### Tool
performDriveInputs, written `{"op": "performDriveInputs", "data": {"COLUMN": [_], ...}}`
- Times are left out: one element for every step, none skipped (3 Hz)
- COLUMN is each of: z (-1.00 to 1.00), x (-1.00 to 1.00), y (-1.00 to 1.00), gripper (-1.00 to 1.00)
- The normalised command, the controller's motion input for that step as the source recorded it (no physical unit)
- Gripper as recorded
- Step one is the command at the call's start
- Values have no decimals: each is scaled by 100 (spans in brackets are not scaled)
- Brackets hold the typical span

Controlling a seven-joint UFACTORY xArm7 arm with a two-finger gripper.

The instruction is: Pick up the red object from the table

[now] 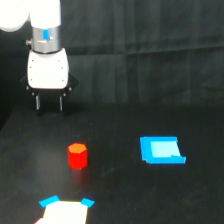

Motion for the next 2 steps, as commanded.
{"op": "performDriveInputs", "data": {"z": [26, -7], "x": [-7, 34], "y": [-100, -100], "gripper": [70, 94]}}
